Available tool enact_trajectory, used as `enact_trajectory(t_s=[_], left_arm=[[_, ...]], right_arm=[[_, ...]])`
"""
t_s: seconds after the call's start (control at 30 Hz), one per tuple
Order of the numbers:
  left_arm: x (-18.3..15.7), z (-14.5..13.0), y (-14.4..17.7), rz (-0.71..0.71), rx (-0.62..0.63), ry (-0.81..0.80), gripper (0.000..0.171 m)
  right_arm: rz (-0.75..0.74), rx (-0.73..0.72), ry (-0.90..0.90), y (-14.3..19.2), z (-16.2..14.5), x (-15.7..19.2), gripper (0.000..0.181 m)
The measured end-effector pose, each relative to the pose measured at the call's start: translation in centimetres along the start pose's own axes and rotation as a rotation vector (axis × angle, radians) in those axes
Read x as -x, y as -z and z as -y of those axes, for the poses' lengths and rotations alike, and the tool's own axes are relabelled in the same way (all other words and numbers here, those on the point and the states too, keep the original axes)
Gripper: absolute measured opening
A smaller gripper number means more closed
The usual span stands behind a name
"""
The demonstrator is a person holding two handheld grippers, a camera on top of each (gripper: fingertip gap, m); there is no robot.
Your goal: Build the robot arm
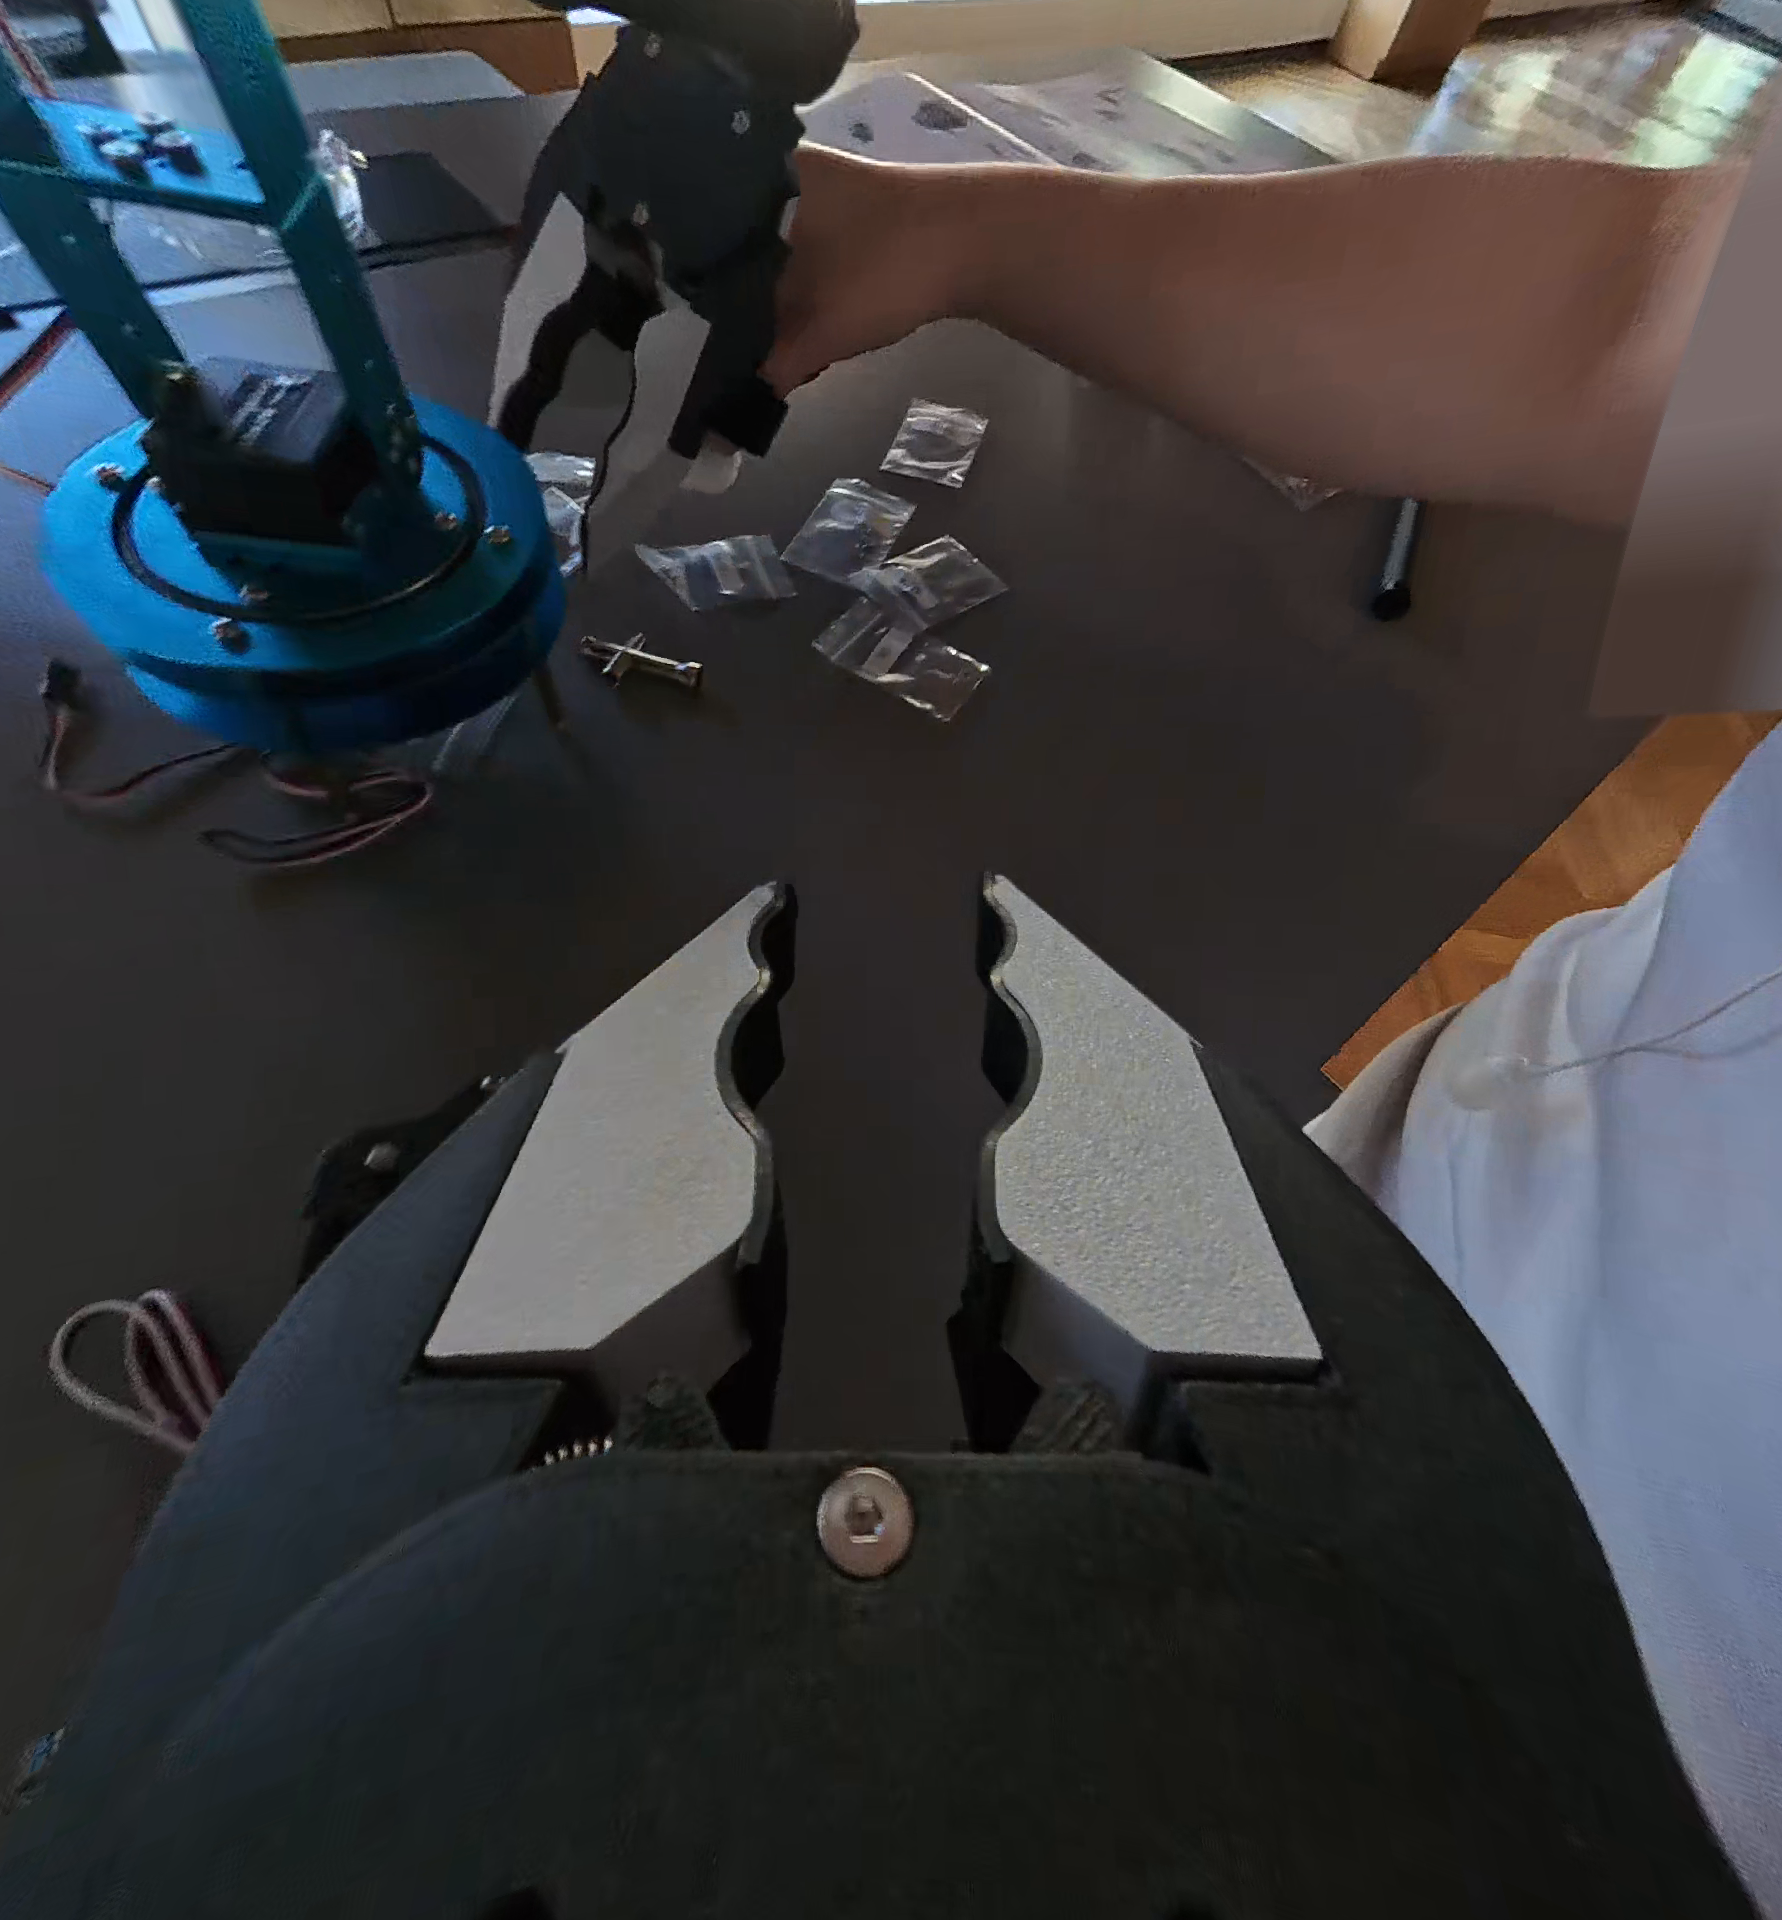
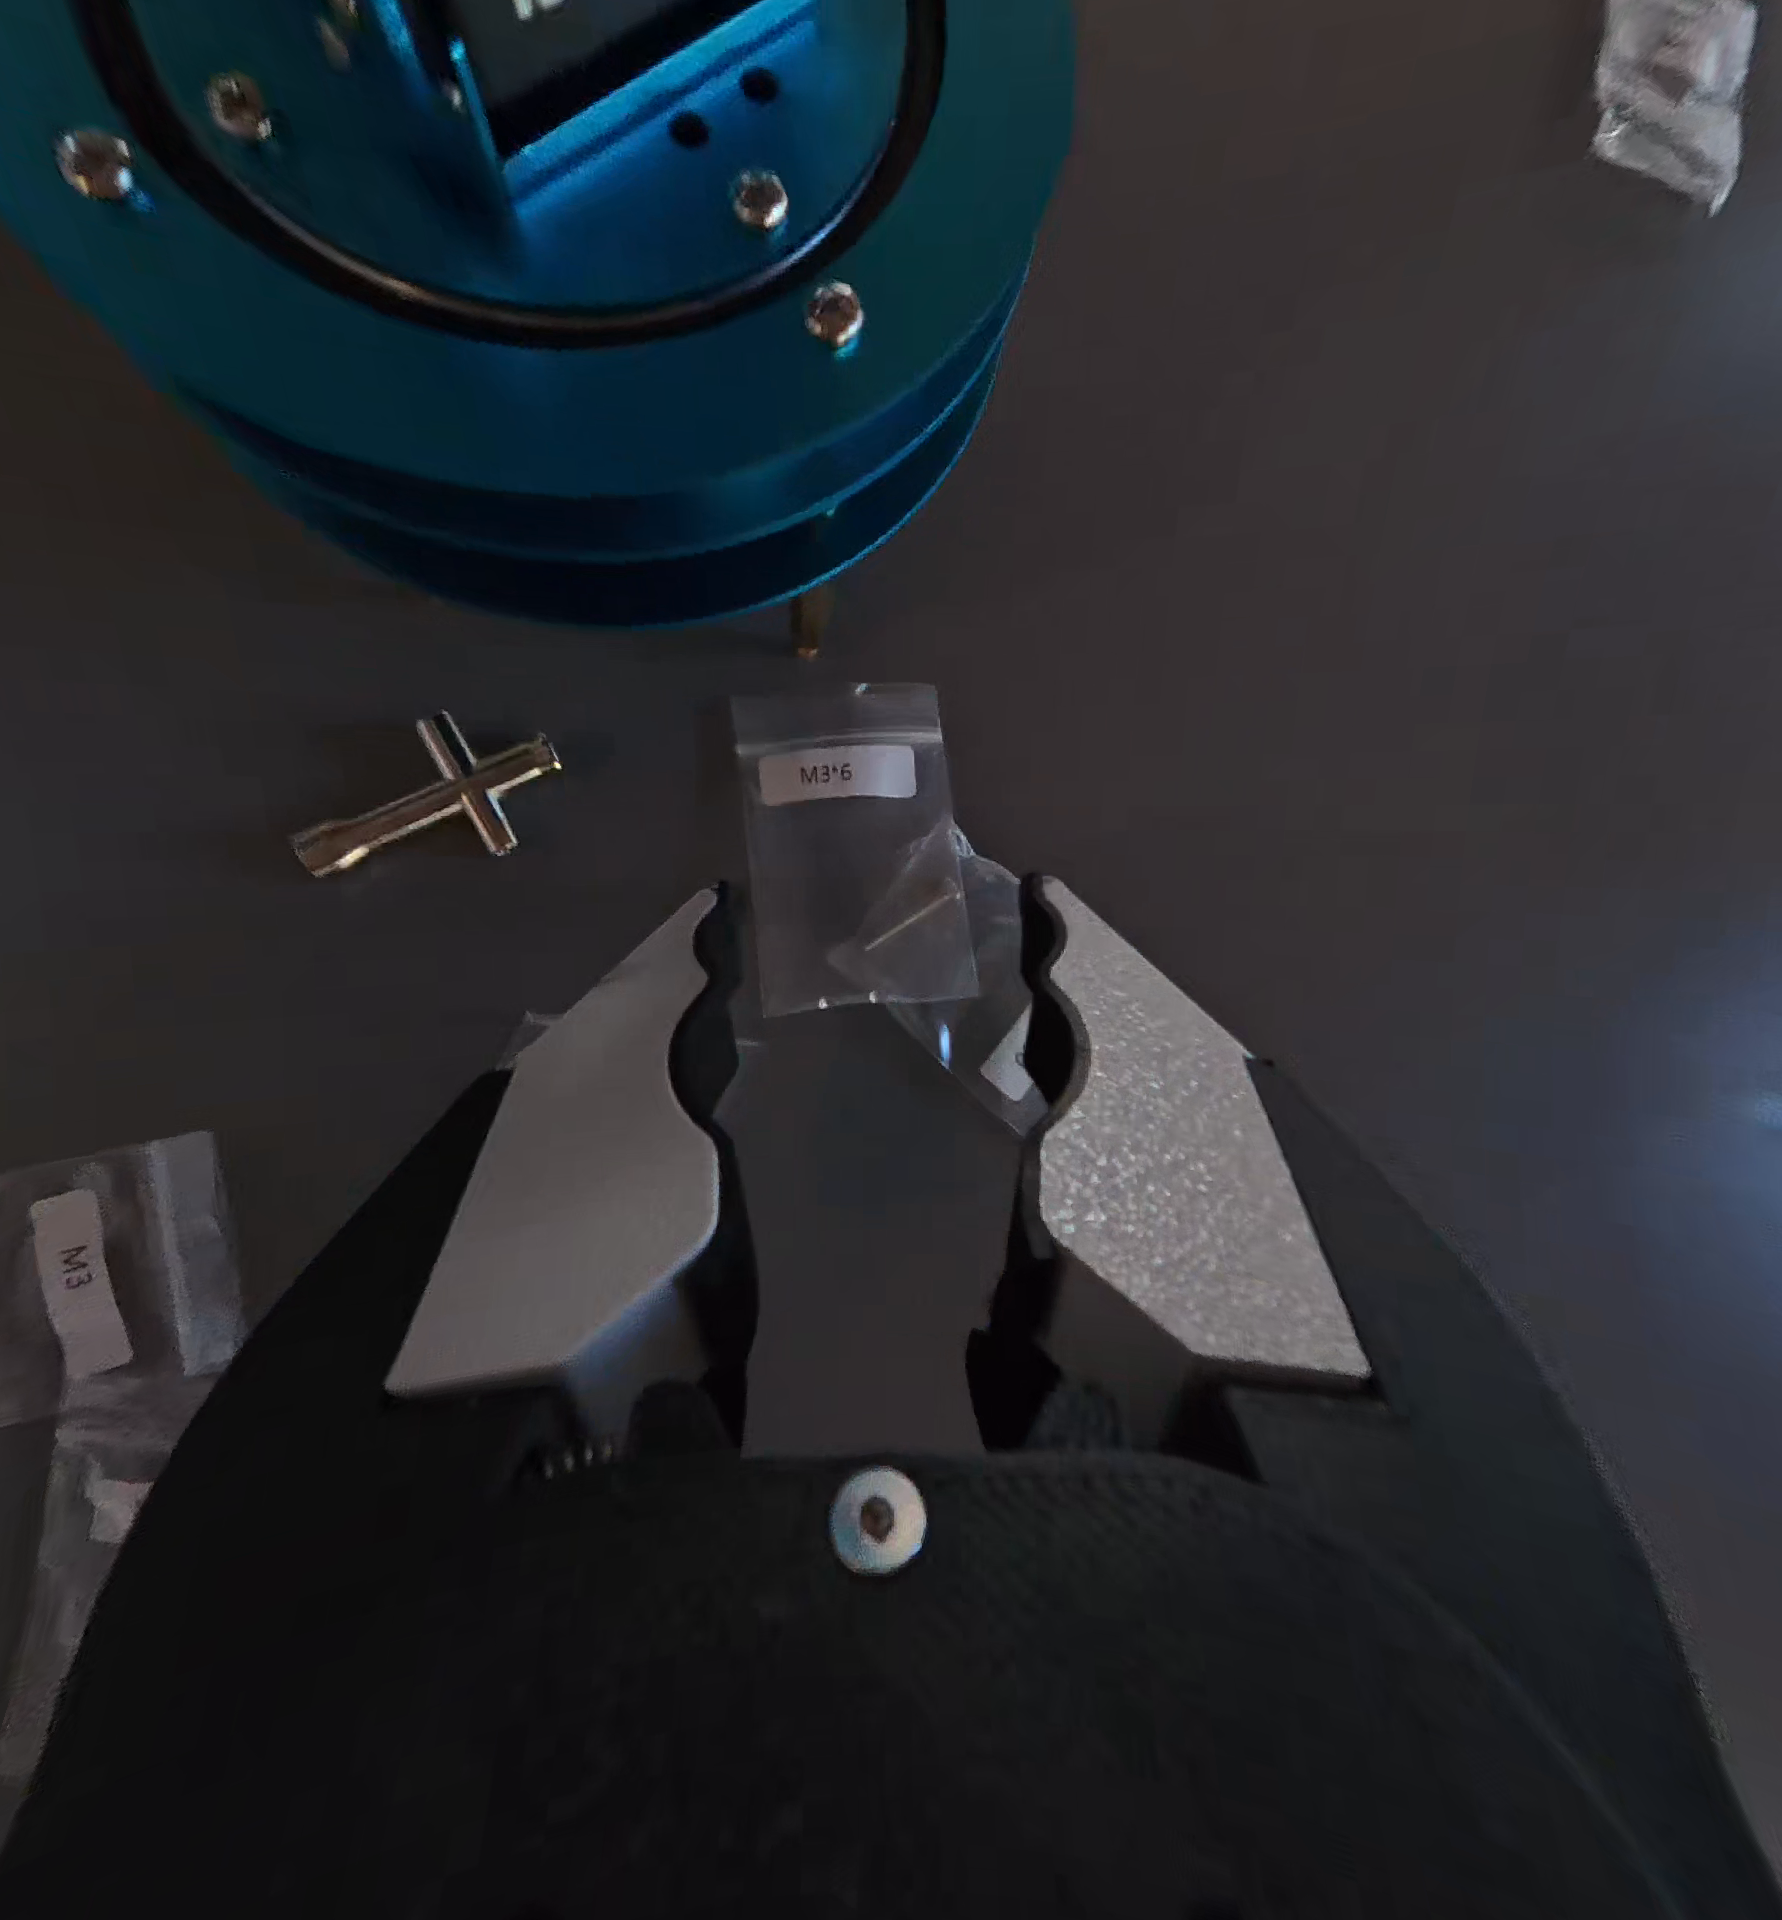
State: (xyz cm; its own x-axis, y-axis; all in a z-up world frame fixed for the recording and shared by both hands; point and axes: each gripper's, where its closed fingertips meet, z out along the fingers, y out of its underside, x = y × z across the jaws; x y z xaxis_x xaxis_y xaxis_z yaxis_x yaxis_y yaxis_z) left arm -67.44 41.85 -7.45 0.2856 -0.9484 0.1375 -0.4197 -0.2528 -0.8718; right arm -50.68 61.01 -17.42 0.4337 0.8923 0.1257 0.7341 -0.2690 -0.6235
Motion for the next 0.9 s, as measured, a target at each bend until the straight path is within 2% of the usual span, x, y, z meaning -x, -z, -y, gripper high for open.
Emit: enact_trajectory(t_s=[0.07, 0.1, 0.27, 0.37, 0.43, 0.53, 0.6, 0.63, 0.73, 0.9], left_arm=[[0.4, -0.1, 0.9, 0.017, -0.002, 0.004, 0.033], [0.6, 0.0, 1.3, 0.025, -0.002, 0.001, 0.033], [0.6, 0.2, 3.4, 0.099, -0.003, -0.031, 0.033], [0.6, -0.1, 4.4, 0.128, -0.007, -0.003, 0.034], [0.7, -0.5, 5.0, 0.158, -0.012, 0.025, 0.034], [1.1, -1.0, 6.0, 0.205, -0.031, 0.091, 0.034], [1.9, -1.4, 6.7, 0.222, -0.058, 0.154, 0.034], [2.6, -1.6, 7.0, 0.227, -0.073, 0.189, 0.034], [5.8, -1.8, 8.3, 0.24, -0.113, 0.274, 0.041], [13.4, -1.2, 9.6, 0.197, -0.165, 0.275, 0.066]], right_arm=[[0.041, 0.022, -0.041, -0.1, -0.2, 0.0, 0.05], [0.046, 0.032, -0.047, 0.1, -0.3, 0.0, 0.037], [-0.02, -0.022, -0.057, 2.2, -0.6, 0.6, 0.009], [-0.108, -0.126, -0.121, 5.0, -0.9, 1.0, 0.008], [-0.127, -0.18, -0.146, 7.0, -1.4, 2.0, 0.001], [-0.164, -0.214, -0.125, 9.3, -2.1, 3.4, 0.006], [-0.163, -0.223, -0.131, 9.9, -2.2, 4.3, 0.023], [-0.156, -0.232, -0.128, 10.0, -2.0, 4.8, 0.026], [-0.178, -0.245, -0.134, 10.2, -1.0, 5.7, 0.034], [-0.265, -0.2, -0.122, 9.8, 0.9, 5.5, 0.039]])
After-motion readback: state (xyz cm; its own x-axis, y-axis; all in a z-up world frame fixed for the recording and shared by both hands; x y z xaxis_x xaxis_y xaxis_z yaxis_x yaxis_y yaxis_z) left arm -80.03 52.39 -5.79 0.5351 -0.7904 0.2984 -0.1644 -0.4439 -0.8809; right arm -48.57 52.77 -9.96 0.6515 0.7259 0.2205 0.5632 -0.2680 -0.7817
